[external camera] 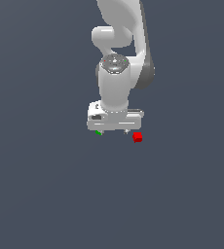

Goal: Stack the red cube on top of the green cube.

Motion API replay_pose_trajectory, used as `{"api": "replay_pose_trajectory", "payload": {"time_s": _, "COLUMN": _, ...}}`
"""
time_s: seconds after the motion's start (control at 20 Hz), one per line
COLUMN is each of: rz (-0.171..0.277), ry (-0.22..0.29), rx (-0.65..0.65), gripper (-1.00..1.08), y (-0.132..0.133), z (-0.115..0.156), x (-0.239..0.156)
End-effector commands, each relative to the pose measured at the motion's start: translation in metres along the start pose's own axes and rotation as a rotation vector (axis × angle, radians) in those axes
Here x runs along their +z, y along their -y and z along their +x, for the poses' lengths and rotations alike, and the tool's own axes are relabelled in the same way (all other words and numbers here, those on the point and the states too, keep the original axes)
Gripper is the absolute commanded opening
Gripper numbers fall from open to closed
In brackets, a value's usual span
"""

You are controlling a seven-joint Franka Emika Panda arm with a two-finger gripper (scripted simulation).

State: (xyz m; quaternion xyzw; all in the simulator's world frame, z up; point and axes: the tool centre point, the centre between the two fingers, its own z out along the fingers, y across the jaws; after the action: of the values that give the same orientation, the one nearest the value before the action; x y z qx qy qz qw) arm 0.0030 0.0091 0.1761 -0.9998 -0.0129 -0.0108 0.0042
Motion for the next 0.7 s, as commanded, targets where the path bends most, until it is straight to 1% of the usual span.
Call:
{"api": "replay_pose_trajectory", "payload": {"time_s": 0.0, "rz": 0.000, "ry": 0.000, "rx": 0.000, "gripper": 1.00, "y": 0.000, "z": 0.000, "x": 0.000}}
{"api": "replay_pose_trajectory", "payload": {"time_s": 0.2, "rz": 0.000, "ry": 0.001, "rx": -0.004, "gripper": 1.00, "y": 0.005, "z": -0.003, "x": 0.004}}
{"api": "replay_pose_trajectory", "payload": {"time_s": 0.35, "rz": -0.001, "ry": 0.002, "rx": -0.012, "gripper": 1.00, "y": 0.015, "z": -0.008, "x": 0.011}}
{"api": "replay_pose_trajectory", "payload": {"time_s": 0.5, "rz": -0.001, "ry": 0.005, "rx": -0.024, "gripper": 1.00, "y": 0.031, "z": -0.017, "x": 0.024}}
{"api": "replay_pose_trajectory", "payload": {"time_s": 0.65, "rz": -0.002, "ry": 0.009, "rx": -0.042, "gripper": 1.00, "y": 0.053, "z": -0.030, "x": 0.041}}
